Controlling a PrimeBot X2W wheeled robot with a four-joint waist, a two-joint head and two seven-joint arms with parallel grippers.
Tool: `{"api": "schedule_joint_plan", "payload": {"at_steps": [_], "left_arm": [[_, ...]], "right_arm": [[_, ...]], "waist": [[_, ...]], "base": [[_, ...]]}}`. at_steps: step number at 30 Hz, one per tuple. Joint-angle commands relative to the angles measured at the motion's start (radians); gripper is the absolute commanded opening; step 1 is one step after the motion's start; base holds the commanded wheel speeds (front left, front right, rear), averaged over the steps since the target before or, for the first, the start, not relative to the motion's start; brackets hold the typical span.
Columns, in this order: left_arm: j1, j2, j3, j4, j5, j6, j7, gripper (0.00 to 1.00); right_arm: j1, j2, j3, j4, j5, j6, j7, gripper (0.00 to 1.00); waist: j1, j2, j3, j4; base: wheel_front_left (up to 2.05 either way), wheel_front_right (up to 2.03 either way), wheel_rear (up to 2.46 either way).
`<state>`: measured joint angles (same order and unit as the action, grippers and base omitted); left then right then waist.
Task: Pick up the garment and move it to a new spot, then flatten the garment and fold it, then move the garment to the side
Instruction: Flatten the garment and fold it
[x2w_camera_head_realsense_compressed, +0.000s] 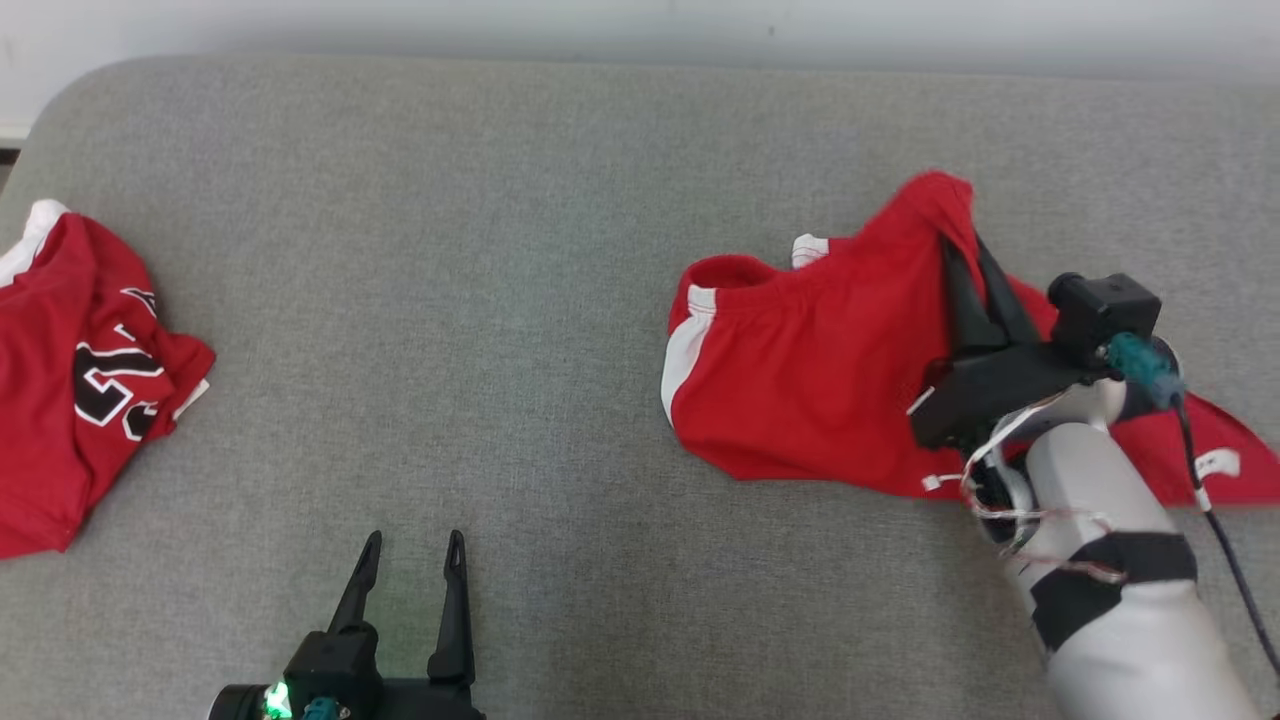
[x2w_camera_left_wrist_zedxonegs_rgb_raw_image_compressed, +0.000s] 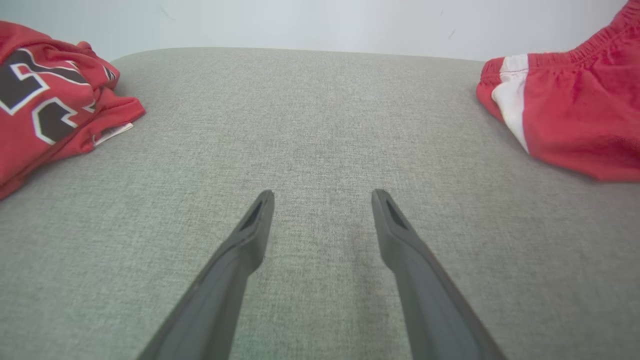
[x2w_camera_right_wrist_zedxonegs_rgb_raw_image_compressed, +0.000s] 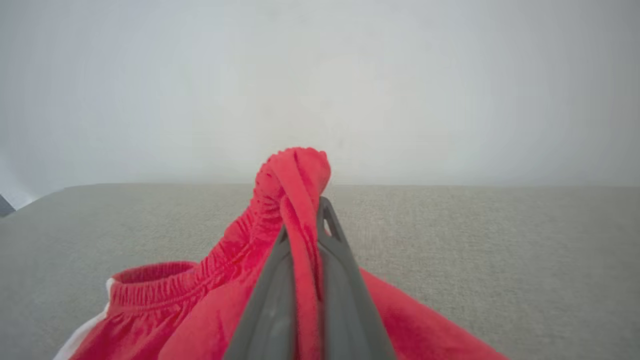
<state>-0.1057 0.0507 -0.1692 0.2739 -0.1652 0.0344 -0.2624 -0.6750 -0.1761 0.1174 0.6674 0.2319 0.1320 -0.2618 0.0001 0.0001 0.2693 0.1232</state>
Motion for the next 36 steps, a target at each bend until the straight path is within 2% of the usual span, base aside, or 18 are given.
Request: {"api": "schedule_joint_plan", "payload": {"at_steps": [1,5,6,11,15,16,17,18,21,26,28,31,36], "left_arm": [[0.011,0.000,0.005,0.003,0.008,-0.005,-0.004,1.00],[0.031,0.000,0.026,0.009,0.021,-0.016,-0.004,1.00],[0.031,0.000,0.026,0.009,0.021,-0.016,-0.004,1.00],[0.054,0.000,0.045,0.006,0.035,-0.027,-0.004,1.00],[0.070,0.000,0.065,0.009,0.037,-0.034,-0.004,1.00],[0.073,-0.001,0.068,0.011,0.039,-0.033,-0.004,1.00],[0.077,0.000,0.069,0.012,0.040,-0.035,-0.004,1.00],[0.080,0.000,0.072,0.015,0.041,-0.036,-0.004,1.00],[0.085,0.000,0.079,0.022,0.040,-0.041,-0.004,1.00],[0.082,0.000,0.088,0.020,0.037,-0.040,-0.004,1.00],[0.078,0.000,0.086,0.019,0.030,-0.043,-0.004,1.00],[0.057,0.000,0.068,0.021,0.020,-0.055,-0.004,1.00],[0.012,0.000,0.010,0.038,-0.017,-0.080,-0.004,1.00]], "right_arm": [[0.047,0.020,0.032,-0.058,0.013,-0.002,-0.004,0.00],[0.161,0.018,0.155,-0.247,0.044,-0.002,-0.003,0.00],[0.161,0.018,0.155,-0.247,0.044,-0.002,-0.003,0.00],[0.297,0.002,0.299,-0.374,0.081,-0.002,-0.003,0.00],[0.392,-0.018,0.403,-0.385,0.114,-0.002,-0.003,0.00],[0.406,-0.018,0.437,-0.382,0.131,-0.002,-0.003,0.31],[0.417,-0.025,0.491,-0.373,0.149,-0.002,-0.003,0.54],[0.427,-0.033,0.540,-0.355,0.179,-0.002,-0.003,1.00],[0.408,-0.067,0.699,-0.295,0.290,-0.002,-0.003,1.00],[0.357,-0.090,0.766,-0.298,0.426,-0.002,-0.003,1.00],[0.336,-0.107,0.735,-0.312,0.432,-0.002,-0.003,1.00],[0.337,-0.113,0.634,-0.305,0.395,-0.002,-0.003,1.00],[0.386,-0.054,0.394,-0.287,0.263,-0.002,-0.003,1.00]], "waist": [[-0.0001,-0.0001,-0.025,-0.015],[-0.0001,-0.0001,-0.078,-0.040],[-0.0001,-0.0001,-0.078,-0.040],[-0.0001,-0.0001,-0.133,-0.069],[-0.0001,-0.0001,-0.162,-0.092],[-0.0001,-0.0001,-0.168,-0.096],[-0.0001,-0.0001,-0.173,-0.099],[-0.0001,-0.0001,-0.177,-0.103],[-0.0001,-0.0001,-0.187,-0.112],[-0.0001,-0.0001,-0.188,-0.127],[-0.0001,-0.0001,-0.186,-0.132],[-0.0001,-0.0001,-0.184,-0.140],[-0.0001,-0.0001,-0.165,-0.159]], "base": [[0.00,0.00,0.00],[0.00,0.00,0.00],[0.00,0.00,0.00],[0.00,0.00,0.00],[0.00,0.00,0.00],[0.00,0.00,0.00],[0.00,0.00,0.00],[0.00,0.00,0.00],[0.00,0.00,0.00],[0.00,0.00,0.00],[0.00,0.00,0.00],[0.00,0.00,0.00],[0.00,0.00,0.00]]}}
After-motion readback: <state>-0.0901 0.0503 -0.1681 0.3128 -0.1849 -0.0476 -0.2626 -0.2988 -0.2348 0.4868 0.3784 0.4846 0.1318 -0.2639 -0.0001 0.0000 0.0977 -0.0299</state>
